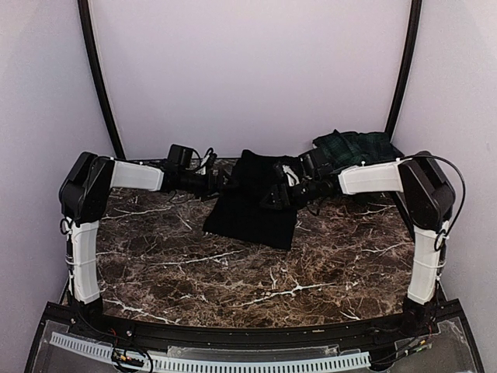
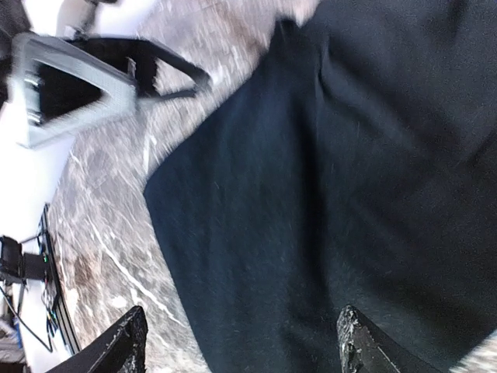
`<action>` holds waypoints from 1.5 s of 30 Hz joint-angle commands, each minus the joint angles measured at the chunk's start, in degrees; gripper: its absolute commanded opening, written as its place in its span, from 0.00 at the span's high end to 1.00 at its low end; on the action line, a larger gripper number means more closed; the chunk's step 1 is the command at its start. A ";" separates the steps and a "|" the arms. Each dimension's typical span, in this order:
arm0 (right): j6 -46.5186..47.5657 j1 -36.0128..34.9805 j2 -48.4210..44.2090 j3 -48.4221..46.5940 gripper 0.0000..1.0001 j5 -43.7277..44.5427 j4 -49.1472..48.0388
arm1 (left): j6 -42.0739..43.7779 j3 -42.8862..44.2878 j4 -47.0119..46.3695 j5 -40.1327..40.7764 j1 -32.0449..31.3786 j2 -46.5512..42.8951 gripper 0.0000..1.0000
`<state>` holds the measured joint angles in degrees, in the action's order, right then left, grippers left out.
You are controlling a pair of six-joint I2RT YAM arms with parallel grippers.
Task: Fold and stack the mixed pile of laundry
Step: Smooth out the 2/3-rectangle-folded T-shirt at the center of the board, then move the 2/3-rectangle-folded T-shirt to the center of the board.
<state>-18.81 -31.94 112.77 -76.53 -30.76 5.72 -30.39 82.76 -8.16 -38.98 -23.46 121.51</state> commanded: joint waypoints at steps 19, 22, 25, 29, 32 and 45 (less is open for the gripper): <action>0.48 0.22 -13.51 11.05 0.24 4.00 5.18 | -2.23 -26.07 3.47 17.65 -2.37 -20.60 0.02; -2.41 -0.06 -16.27 15.66 0.28 2.85 4.87 | -1.37 -25.95 7.10 20.14 -2.31 -21.33 0.11; -5.33 -1.01 -17.05 19.70 0.29 2.95 2.72 | -0.32 -25.46 9.86 22.46 -2.29 -20.45 0.23; -7.68 -1.98 -16.24 22.62 0.32 3.34 0.69 | 0.86 -24.48 10.32 21.65 -2.29 -19.16 0.41; -8.58 -2.79 -15.77 24.17 0.34 4.24 -0.27 | 1.71 -24.18 10.46 21.46 -2.37 -18.05 0.46; -9.21 -3.73 -11.50 25.63 0.46 3.90 -2.48 | 3.03 -24.51 9.49 18.70 -4.48 -14.64 0.77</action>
<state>-27.59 -34.96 100.25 -51.48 -26.92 5.50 -27.75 58.89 0.12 -18.98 -26.76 107.39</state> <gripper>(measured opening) 0.566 0.270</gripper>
